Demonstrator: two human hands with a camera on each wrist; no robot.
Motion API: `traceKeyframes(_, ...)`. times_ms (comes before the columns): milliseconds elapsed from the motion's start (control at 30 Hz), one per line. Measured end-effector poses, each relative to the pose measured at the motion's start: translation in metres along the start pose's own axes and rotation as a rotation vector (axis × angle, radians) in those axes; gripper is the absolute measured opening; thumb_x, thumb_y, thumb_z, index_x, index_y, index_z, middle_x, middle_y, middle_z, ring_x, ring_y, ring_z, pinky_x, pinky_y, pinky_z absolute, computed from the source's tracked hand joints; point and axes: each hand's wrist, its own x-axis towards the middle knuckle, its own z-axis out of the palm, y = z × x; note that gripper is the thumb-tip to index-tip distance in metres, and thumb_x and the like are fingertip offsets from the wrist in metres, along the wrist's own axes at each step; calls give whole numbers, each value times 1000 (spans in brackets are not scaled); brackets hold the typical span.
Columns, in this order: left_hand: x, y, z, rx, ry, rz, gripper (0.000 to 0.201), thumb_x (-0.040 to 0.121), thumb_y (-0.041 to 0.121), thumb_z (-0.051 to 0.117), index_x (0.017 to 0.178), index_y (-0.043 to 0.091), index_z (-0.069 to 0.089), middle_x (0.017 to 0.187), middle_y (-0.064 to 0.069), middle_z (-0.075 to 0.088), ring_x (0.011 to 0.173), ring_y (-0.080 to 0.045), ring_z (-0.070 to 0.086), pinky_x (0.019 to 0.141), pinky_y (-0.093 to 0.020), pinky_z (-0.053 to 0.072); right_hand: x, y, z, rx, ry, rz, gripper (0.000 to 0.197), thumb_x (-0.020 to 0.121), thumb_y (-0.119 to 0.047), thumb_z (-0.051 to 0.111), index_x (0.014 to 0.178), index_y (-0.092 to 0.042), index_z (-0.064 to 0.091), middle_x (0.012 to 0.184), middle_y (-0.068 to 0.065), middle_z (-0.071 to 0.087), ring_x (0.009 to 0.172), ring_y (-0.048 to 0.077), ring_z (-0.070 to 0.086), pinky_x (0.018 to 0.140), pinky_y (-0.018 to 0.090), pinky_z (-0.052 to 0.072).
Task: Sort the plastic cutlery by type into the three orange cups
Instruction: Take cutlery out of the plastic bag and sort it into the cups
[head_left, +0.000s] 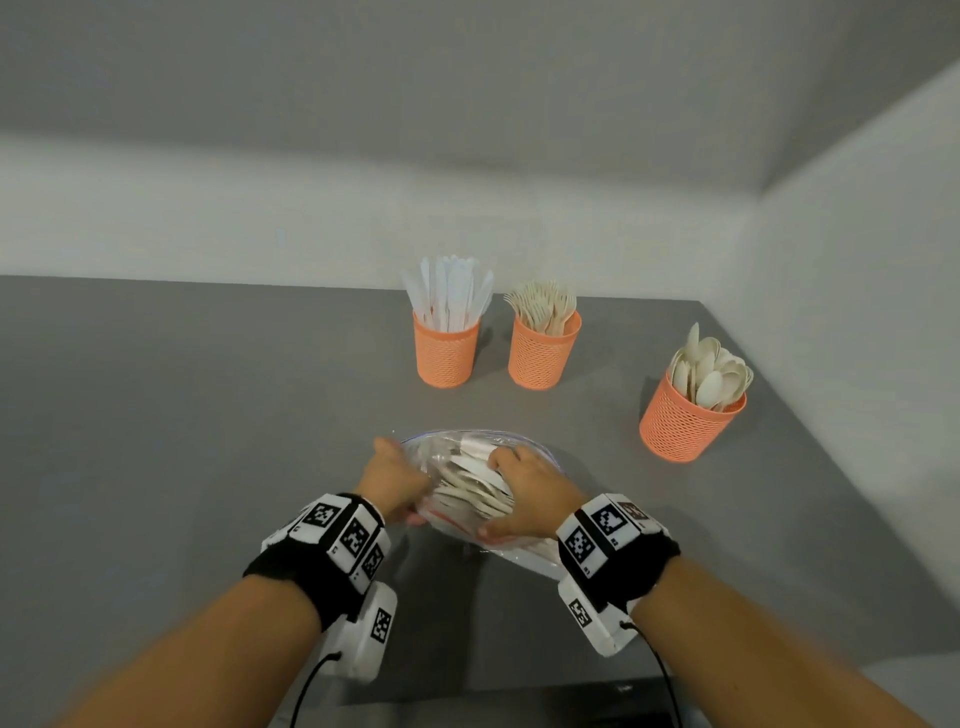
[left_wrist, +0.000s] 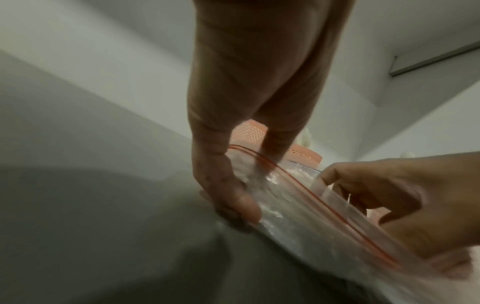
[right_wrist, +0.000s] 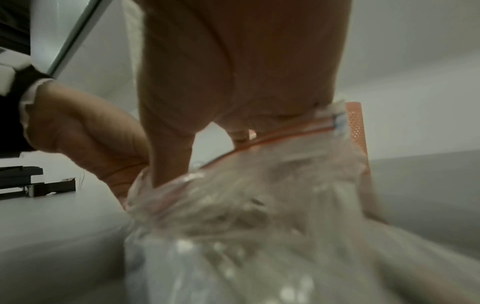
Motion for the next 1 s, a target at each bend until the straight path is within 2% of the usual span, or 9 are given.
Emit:
traceKeyframes(67, 7, -2, 0, -111, 34, 2, 43, 79, -7, 57, 115, 3, 35, 101, -18, 54, 69, -31, 64, 45, -33, 54, 0, 1, 0, -34, -28, 27, 82, 65, -48, 76, 130, -14, 39, 134, 5, 42, 126, 23, 37, 106, 35, 33)
traceKeyframes(167, 13, 0, 0, -381, -91, -29, 39, 81, -17, 37, 116, -5, 46, 88, -18, 60, 46, -18, 63, 38, -27, 50, 1, 2, 2, -16, -93, 89, 93, 62, -49, 77, 135, -14, 32, 137, 8, 36, 129, 26, 35, 106, 39, 34)
traceKeyframes(267, 9, 5, 0, -547, -163, -159, 36, 91, -9, 24, 108, -3, 55, 73, -11, 62, 55, -18, 60, 41, -31, 54, 4, -1, 1, 18, -98, 125, 90, 61, -42, 77, 134, -13, 33, 135, 9, 41, 126, 28, 39, 102, 40, 40)
traceKeyframes(400, -11, 18, -5, -568, -405, -253, 29, 89, 8, 35, 84, -3, 61, 66, -18, 63, 55, -29, 62, 58, -39, 57, 5, 1, -3, 116, -156, 161, 65, 64, -33, 74, 119, -11, 46, 120, 7, 55, 106, 25, 53, 87, 35, 48)
traceKeyframes(500, -15, 20, -4, -446, -495, -267, 28, 95, 19, 41, 89, 1, 61, 68, -15, 72, 58, -26, 70, 75, -43, 49, 1, 3, -5, 200, -159, 125, 68, 68, -22, 74, 128, -13, 43, 121, 5, 56, 107, 24, 53, 83, 29, 44)
traceKeyframes(633, -14, 23, 0, -517, -421, -232, 21, 96, 8, 38, 92, -2, 56, 63, -17, 71, 68, -29, 66, 64, -40, 55, -2, 3, -7, 395, -136, 40, 92, 62, -27, 84, 138, -20, 32, 131, -3, 50, 120, 16, 47, 98, 26, 36)
traceKeyframes(700, -14, 29, 4, -562, -357, -204, 21, 96, 6, 38, 92, -4, 56, 63, -16, 70, 73, -28, 61, 65, -40, 54, 2, 1, -7, 531, -101, 35, 91, 56, -33, 86, 133, -23, 39, 128, -6, 53, 119, 13, 49, 104, 32, 39)
traceKeyframes(833, -14, 41, 10, -663, -318, -119, 28, 98, 12, 36, 101, -5, 58, 83, -19, 70, 83, -29, 62, 73, -39, 51, 3, 1, -7, 713, -5, 38, 60, 65, -15, 82, 118, -16, 52, 114, 3, 61, 110, 20, 58, 99, 39, 47)
traceKeyframes(1000, -19, 46, 13, -851, -340, -75, 30, 97, 13, 35, 92, -4, 59, 85, -22, 69, 88, -29, 62, 86, -43, 48, 3, 9, -14, 837, -30, 22, 76, 60, -5, 78, 127, -18, 44, 118, 7, 59, 110, 20, 56, 92, 32, 49)
